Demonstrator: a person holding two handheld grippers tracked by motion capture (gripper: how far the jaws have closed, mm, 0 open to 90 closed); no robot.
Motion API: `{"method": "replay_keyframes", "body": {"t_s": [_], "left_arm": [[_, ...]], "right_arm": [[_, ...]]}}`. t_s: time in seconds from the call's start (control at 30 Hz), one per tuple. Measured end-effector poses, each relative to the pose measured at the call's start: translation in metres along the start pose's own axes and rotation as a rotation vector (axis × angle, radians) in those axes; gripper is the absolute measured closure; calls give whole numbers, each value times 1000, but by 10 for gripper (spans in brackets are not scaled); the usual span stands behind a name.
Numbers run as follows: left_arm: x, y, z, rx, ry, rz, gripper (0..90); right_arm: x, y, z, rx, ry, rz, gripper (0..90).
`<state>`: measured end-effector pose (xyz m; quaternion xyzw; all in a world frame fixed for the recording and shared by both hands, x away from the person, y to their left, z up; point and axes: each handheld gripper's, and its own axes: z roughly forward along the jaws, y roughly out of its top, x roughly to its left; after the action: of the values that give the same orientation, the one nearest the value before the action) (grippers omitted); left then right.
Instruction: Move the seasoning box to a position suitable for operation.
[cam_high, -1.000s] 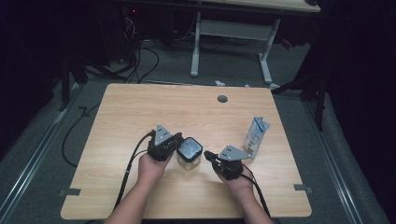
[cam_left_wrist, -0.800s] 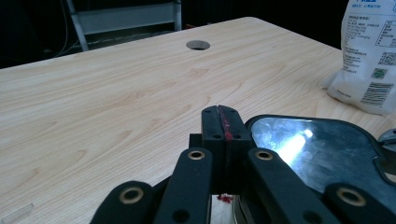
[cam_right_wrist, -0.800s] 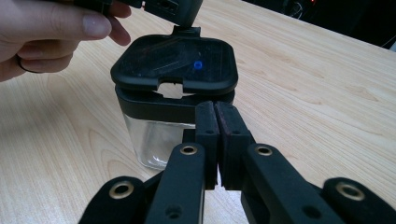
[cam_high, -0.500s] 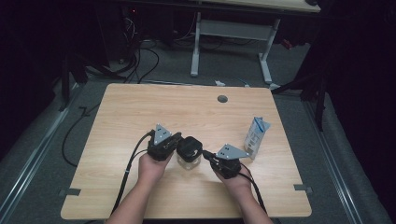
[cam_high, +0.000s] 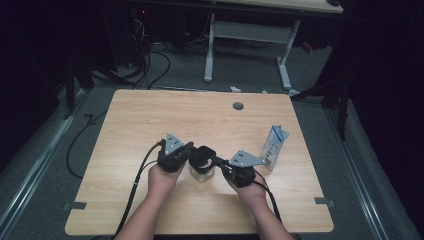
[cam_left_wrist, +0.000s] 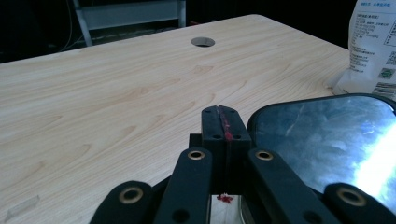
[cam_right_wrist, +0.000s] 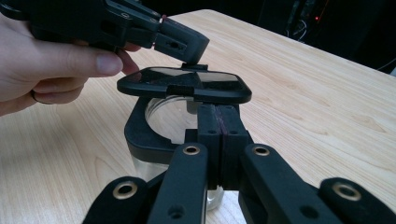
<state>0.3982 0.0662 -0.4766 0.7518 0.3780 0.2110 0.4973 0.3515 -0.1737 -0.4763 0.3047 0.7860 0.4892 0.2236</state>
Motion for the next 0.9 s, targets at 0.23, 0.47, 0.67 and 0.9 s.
{"method": "replay_keyframes", "body": {"t_s": [0.23, 0.47, 0.67, 0.9], "left_arm": [[-3, -14, -29, -7, 6, -17, 865], [-15, -34, -47, -3, -31, -40, 867], [-34, -34, -48, -16, -88, -48, 869], [-43, -34, -41, -14, -103, -48, 870]], "right_arm": [[2, 2, 1, -3, 5, -8, 898], [2, 3, 0, -6, -2, -5, 897], [3, 3, -1, -8, -8, 0, 895], [4, 5, -1, -16, -1, 2, 894]]}}
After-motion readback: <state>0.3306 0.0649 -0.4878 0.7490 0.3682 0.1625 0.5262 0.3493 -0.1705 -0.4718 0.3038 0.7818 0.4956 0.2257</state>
